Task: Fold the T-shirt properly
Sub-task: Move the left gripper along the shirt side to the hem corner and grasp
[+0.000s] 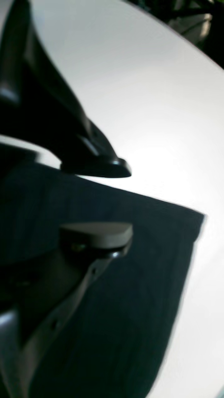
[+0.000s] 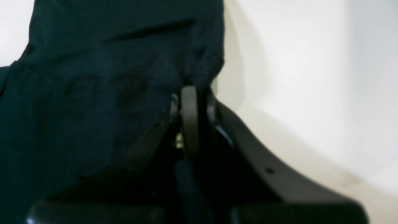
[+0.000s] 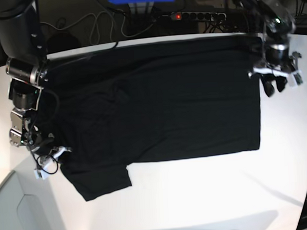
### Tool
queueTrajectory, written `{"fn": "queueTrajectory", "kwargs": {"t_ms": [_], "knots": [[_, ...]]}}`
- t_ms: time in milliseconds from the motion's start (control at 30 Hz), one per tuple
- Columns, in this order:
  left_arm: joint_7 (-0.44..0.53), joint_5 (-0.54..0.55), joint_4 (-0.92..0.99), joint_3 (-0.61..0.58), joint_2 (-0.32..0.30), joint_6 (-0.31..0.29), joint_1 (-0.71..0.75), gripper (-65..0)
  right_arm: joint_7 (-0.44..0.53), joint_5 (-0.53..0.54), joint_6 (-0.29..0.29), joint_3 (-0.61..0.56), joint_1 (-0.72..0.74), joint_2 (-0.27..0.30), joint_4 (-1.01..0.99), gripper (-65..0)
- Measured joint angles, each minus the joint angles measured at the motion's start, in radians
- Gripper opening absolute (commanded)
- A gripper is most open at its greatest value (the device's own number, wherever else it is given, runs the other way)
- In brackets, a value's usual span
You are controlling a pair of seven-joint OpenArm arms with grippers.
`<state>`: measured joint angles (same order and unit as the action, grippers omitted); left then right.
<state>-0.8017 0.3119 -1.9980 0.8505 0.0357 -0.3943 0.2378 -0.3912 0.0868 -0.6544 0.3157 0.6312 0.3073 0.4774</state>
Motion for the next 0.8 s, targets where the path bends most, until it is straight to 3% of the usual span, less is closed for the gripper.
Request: {"fn": "queueTrajectory", "kwargs": {"t_ms": [100, 200, 500, 567, 733, 800], "knots": [[-0.150, -0.003, 0.093, 0.000, -0.059, 0.000, -0.162, -41.2, -0.001, 0.000, -0.001, 0.000, -0.002, -0.002, 0.000, -64.7], [-0.238, 0.003, 0.258, -0.003, -0.098, -0.007, -0.307, -41.2, 0.001, 0.003, -0.003, 0.000, -0.002, -0.003, 0.001, -64.4], [-0.237, 0.005, 0.848, 0.002, -0.245, 0.001, -0.569, -40.4, -0.004, 0.000, -0.004, 0.000, -0.003, -0.003, 0.003, -64.3], [-0.186, 0.002, 0.926, 0.002, -0.266, 0.004, -0.595, -35.8, -0.004, 0.003, -0.004, 0.000, -0.003, -0.003, 0.003, -64.3], [-0.082, -0.006, 1.124, -0.007, -0.325, 0.006, -0.671, -16.3, -0.004, 0.003, -0.004, 0.000, -0.003, -0.003, 0.004, -64.3], [-0.024, 0.004, 1.218, -0.008, -0.347, 0.003, -0.699, -12.3, -0.004, 0.002, -0.004, 0.000, -0.003, -0.003, 0.004, -64.3]]}}
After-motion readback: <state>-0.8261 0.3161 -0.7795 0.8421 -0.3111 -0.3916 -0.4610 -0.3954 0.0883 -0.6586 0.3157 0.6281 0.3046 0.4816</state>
